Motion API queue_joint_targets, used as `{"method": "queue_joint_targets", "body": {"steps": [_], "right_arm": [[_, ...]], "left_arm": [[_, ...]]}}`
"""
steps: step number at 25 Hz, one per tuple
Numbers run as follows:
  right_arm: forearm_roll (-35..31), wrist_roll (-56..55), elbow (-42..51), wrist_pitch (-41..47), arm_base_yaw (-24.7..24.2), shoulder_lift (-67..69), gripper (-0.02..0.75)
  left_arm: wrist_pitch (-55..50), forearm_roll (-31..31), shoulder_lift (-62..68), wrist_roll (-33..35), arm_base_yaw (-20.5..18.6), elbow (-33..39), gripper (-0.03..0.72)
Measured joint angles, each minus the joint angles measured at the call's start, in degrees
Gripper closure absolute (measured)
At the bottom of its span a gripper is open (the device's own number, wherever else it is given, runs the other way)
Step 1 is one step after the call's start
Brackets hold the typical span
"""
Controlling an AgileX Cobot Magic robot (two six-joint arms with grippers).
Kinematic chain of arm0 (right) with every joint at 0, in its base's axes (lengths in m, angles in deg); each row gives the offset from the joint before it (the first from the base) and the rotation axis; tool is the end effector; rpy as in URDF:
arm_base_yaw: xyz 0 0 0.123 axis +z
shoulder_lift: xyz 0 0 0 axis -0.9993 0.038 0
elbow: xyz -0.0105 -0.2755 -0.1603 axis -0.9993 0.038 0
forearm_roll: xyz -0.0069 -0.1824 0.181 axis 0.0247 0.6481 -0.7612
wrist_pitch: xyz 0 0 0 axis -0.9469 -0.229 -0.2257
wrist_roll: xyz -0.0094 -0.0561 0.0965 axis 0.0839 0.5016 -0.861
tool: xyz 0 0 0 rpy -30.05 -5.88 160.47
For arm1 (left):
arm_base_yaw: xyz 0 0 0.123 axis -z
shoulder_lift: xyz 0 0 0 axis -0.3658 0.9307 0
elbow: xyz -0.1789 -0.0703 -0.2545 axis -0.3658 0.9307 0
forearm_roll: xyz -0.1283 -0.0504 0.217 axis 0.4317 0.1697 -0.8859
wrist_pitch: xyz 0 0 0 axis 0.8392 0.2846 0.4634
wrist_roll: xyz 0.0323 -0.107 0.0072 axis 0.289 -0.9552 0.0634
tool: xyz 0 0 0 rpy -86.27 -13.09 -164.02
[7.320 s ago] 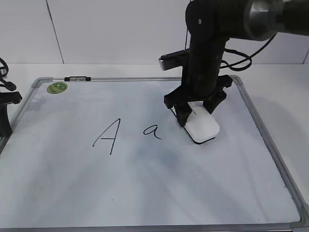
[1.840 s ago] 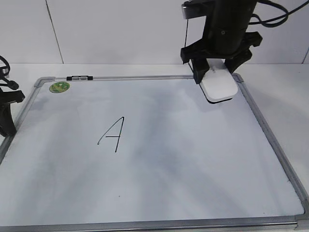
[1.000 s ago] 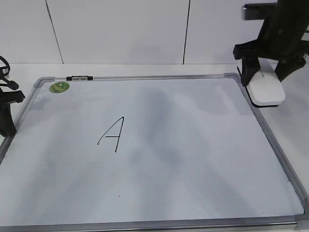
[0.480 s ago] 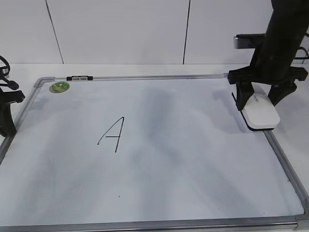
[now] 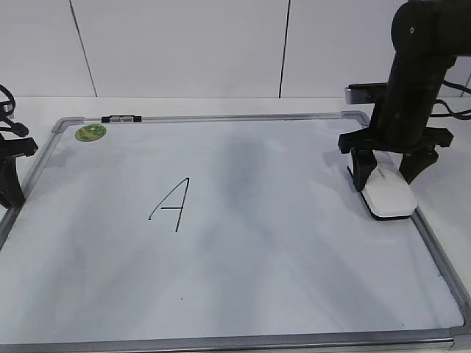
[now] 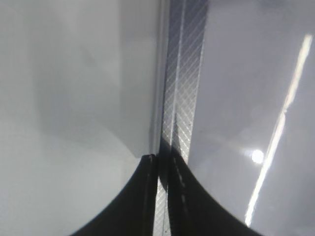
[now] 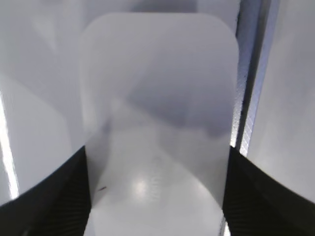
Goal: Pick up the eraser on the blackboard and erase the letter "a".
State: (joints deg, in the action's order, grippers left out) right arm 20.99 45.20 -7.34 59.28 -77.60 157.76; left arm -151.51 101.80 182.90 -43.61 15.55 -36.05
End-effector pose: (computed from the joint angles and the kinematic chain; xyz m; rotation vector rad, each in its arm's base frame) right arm 0.4357 0.0774 0.1964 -0.0986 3.1383 -0.0160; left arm 0.4288 0.0190 0.1525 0.1749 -3.0332 0.3544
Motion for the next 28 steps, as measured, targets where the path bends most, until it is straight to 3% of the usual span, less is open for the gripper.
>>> {"method": "queue_joint_targets", "body": {"steps": [28], "right_arm": [[0.34,0.1,0.0,-0.48,-0.03,1.12,0.184]], "left_arm": [[0.0,0.38,0.0,0.0,0.0,0.0,0.674]]}}
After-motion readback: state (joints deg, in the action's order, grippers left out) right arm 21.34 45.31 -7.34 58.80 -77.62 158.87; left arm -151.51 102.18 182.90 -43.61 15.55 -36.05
